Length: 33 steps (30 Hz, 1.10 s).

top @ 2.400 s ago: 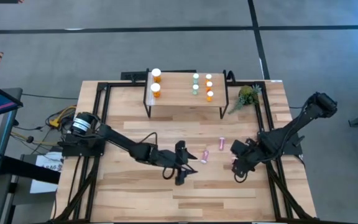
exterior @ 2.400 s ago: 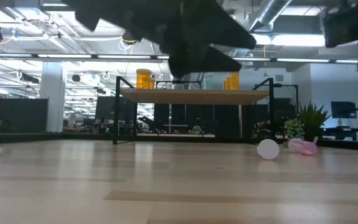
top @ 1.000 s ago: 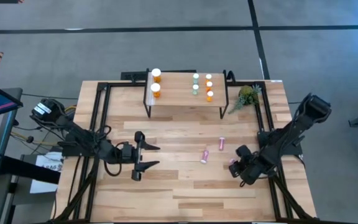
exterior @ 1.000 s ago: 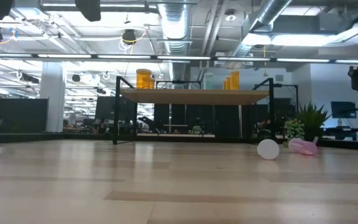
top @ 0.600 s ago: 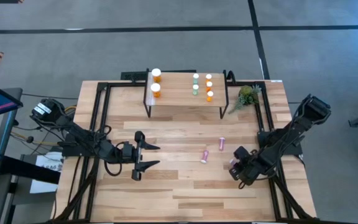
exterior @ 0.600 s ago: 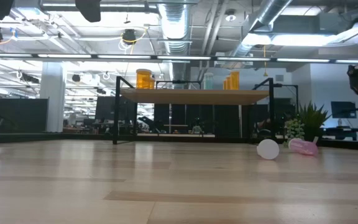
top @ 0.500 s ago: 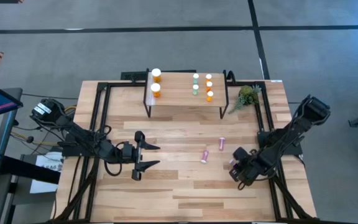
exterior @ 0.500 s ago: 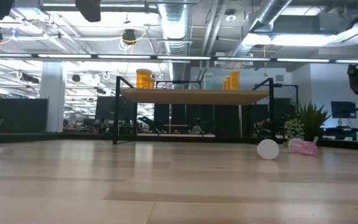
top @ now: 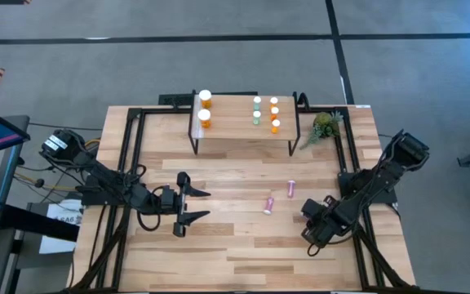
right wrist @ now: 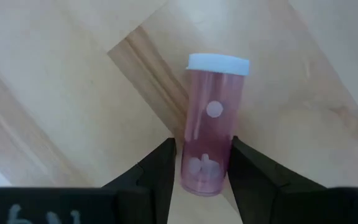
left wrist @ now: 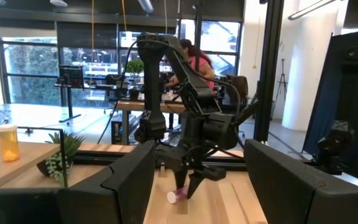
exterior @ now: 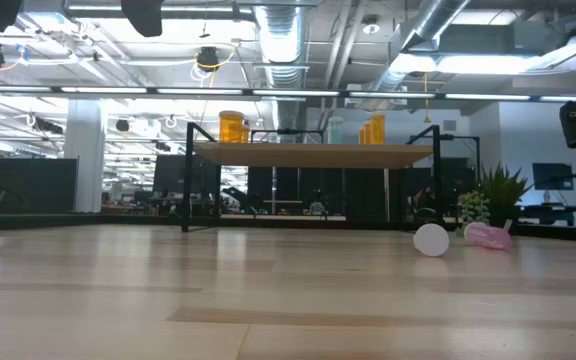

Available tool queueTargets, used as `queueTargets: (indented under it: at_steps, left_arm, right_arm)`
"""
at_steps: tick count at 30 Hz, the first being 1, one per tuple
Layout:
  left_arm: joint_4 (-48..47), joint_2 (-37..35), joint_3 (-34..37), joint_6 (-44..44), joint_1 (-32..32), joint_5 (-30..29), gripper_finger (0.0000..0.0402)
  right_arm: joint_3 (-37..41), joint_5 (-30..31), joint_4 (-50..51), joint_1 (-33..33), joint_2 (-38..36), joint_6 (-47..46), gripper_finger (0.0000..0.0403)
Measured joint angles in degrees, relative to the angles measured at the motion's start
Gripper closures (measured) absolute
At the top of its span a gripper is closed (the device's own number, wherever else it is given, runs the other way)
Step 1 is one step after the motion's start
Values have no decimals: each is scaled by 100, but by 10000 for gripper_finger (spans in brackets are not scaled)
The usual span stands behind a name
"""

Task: Pick and place medicine bottles onto shelf by color
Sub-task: Put the bottom right pink pill bottle on the shelf

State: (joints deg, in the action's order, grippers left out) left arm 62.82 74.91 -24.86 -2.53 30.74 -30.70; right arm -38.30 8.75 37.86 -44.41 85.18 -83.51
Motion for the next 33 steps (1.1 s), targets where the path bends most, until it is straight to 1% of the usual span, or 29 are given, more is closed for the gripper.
queueTargets:
  at_steps: [5,8,10,17,20,22,25,29,31,33]
  left_arm:
    - [-43,0,0,67,-33,-5,168]
    - [-50,0,0,84,-33,-7,168]
    - [-54,0,0,86,-33,0,168]
    - [-95,0,0,151,-33,2,168]
    - [-94,0,0,169,-33,4,168]
    - [-94,0,0,173,-33,6,168]
    - [-94,2,0,229,-33,6,168]
    - [-94,2,0,294,-33,9,168]
    - [-146,1,-4,376,-33,34,168]
    - [-452,2,-79,451,-39,51,168]
  right_arm:
    - [-192,-65,114,35,152,382,239]
    - [-280,-84,16,21,160,531,242]
    - [-317,-79,-32,19,154,580,250]
    - [-315,54,30,25,147,599,296]
    - [-316,100,31,21,145,599,299]
    - [-315,142,1,25,145,599,294]
    - [-315,357,-154,14,143,606,286]
    - [-316,626,-473,14,141,741,286]
    - [-315,842,-687,14,136,855,289]
    - [-315,1160,-942,14,101,1030,290]
